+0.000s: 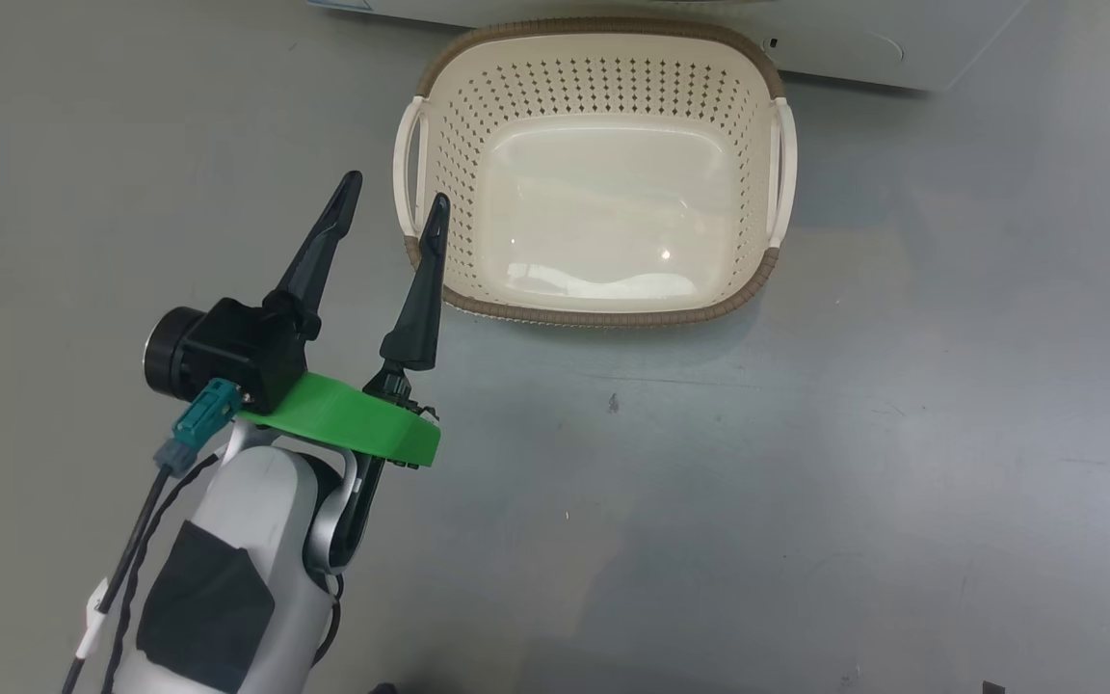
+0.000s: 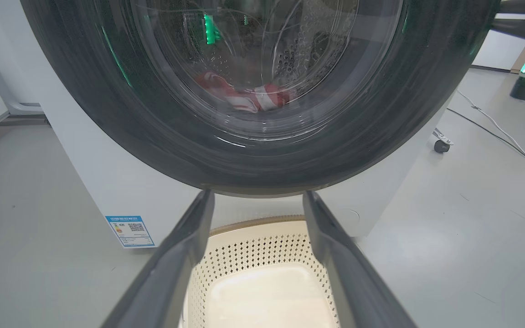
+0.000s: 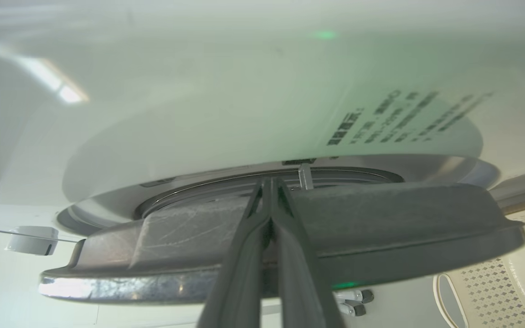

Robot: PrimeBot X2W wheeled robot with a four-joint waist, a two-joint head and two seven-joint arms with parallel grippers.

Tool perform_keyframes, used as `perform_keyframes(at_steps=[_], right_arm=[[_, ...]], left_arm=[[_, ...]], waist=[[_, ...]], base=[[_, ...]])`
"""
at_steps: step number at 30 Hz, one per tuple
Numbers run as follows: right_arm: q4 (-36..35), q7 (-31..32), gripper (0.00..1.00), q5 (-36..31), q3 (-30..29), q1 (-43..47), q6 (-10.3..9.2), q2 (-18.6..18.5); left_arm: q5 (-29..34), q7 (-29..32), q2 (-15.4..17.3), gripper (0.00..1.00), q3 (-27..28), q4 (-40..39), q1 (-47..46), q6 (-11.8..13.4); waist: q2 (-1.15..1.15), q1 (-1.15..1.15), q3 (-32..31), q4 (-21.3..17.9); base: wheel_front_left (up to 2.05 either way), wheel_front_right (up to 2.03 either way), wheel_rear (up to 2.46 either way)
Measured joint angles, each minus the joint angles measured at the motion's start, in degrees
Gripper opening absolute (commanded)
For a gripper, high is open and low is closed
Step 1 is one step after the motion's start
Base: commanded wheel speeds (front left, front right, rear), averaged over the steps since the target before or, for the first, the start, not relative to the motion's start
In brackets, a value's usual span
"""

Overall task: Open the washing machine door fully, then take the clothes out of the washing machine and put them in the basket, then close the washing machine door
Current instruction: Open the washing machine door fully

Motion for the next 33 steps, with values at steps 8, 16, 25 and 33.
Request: perform_keyframes(at_steps=[8,16,25,33], right_arm=[[1.4,3.2,0.0,2.4,-0.5,-0.5,-0.1,-0.2],[2.8,5.7,0.0,3.7,-0.5,-0.5,-0.08,-0.4],[4.5,7.5,0.0,4.6,-0.6,-0.2,0.1,-0.4],[5.1,9.1,0.0,5.0,-0.5,0.4,0.54,-0.3]], left_arm=[[0.0,0.0,0.0,1.0,-0.4,0.6,-0.1,0.0],[0.0,0.0,-0.1,1.0,-0.6,1.1,-0.2,0.0],[-0.2,0.0,-0.1,1.0,-1.2,1.6,-0.2,0.0],[-0.5,0.0,-0.1,1.0,-1.9,1.9,-0.2,0.0]], waist=[[0.0,0.0,0.0,-0.3],[0.0,0.0,-0.4,-0.6],[0.0,0.0,-1.2,-0.8],[0.0,0.0,-2.2,-0.7]], base=[[0.0,0.0,0.0],[0.0,0.0,0.0],[0.0,0.0,0.0],[0.0,0.0,0.0]])
